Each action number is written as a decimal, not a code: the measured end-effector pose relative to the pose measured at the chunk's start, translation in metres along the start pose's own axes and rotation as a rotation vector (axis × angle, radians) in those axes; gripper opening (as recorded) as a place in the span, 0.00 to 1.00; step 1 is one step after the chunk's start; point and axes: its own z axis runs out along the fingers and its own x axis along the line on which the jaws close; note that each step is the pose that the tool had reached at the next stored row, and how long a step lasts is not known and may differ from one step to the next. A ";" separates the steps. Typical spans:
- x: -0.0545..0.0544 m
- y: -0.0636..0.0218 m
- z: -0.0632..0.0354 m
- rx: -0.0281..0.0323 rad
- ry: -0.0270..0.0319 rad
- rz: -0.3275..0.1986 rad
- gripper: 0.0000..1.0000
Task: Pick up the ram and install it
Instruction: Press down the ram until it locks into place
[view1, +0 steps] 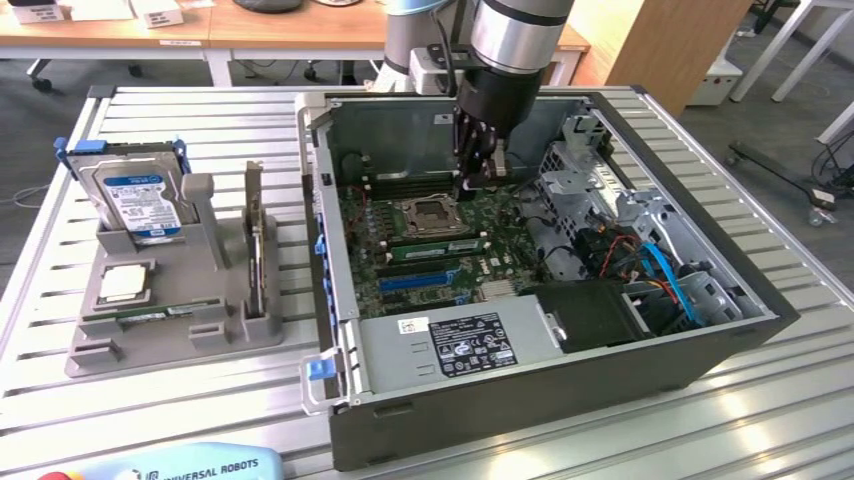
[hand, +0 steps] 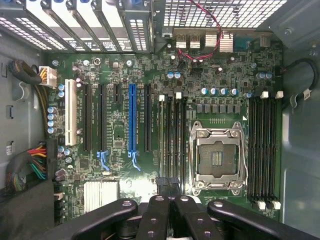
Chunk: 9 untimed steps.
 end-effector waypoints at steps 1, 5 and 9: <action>0.000 0.0000 0.0000 0.0000 0.0000 0.000 0.10; 0.000 0.0000 0.0000 0.0000 -0.0001 0.005 0.10; 0.000 0.0000 0.0001 0.0009 -0.0021 0.051 0.10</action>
